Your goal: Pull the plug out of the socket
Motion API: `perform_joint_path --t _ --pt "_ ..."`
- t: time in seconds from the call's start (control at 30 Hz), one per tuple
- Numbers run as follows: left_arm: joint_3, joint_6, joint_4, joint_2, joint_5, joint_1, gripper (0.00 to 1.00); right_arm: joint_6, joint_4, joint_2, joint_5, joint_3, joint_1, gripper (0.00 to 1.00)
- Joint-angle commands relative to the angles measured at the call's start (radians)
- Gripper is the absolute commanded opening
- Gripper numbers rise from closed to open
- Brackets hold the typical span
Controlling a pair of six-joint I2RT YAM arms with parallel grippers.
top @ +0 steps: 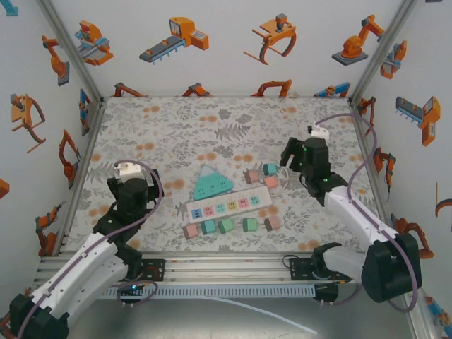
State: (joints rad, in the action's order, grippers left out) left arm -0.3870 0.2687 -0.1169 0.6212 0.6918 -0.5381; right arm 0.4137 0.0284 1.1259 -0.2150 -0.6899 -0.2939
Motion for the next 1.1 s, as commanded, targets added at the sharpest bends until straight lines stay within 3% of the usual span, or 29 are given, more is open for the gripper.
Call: perform_joint_path --t 0.0,0.13,0.3,0.4,0.5,0.53,0.6,0.67,0.77,0.8,0.83,0.87,0.9,0.97,1.07 --pt "0.064 -0.155 0.194 0.004 0.026 0.061 0.97 -0.070 -0.034 -0.019 -0.236 0.035 0.040 0.75" --pt "0.135 -0.190 0.336 0.041 0.039 0.147 0.97 -0.145 0.065 0.011 -0.379 0.103 0.095 0.88" --pt "0.193 -0.206 0.511 0.162 -0.111 0.293 0.97 -0.256 0.411 0.171 -0.369 0.212 0.142 0.93" --pt "0.212 -0.204 0.658 0.299 -0.257 0.383 0.97 -0.369 0.640 0.283 -0.314 0.254 0.144 0.93" --pt "0.172 -0.205 0.761 0.457 -0.324 0.432 0.97 -0.451 0.820 0.384 -0.228 0.278 0.156 0.96" --pt "0.161 -0.213 0.820 0.516 -0.351 0.444 0.97 -0.403 0.739 0.366 -0.207 0.259 0.182 0.97" --pt "0.148 -0.222 0.954 0.620 -0.408 0.463 0.97 -0.361 0.751 0.370 -0.053 0.267 0.255 0.96" --pt "0.121 -0.200 1.024 0.730 -0.470 0.493 0.97 -0.324 0.852 0.419 0.068 0.307 0.312 0.99" --pt "0.093 -0.193 1.222 0.951 -0.519 0.517 0.97 -0.334 0.924 0.428 0.080 0.337 0.314 0.99" --pt "0.071 -0.194 1.155 0.941 -0.533 0.517 0.97 -0.329 0.880 0.411 0.074 0.331 0.313 0.99" --pt "0.016 -0.186 0.961 0.896 -0.534 0.519 0.97 -0.329 0.889 0.422 0.063 0.323 0.312 0.99" --pt "-0.021 -0.193 0.926 0.908 -0.534 0.518 0.97 -0.320 0.870 0.418 0.046 0.319 0.312 0.99" --pt "-0.005 -0.207 1.008 0.934 -0.524 0.507 0.97 -0.316 0.871 0.416 0.028 0.321 0.312 0.99" --pt "-0.016 -0.202 0.940 0.913 -0.521 0.506 0.97 -0.317 0.877 0.417 0.033 0.322 0.312 0.99" --pt "-0.006 -0.207 0.981 0.922 -0.521 0.505 0.97 -0.324 0.872 0.419 0.052 0.318 0.312 0.99"
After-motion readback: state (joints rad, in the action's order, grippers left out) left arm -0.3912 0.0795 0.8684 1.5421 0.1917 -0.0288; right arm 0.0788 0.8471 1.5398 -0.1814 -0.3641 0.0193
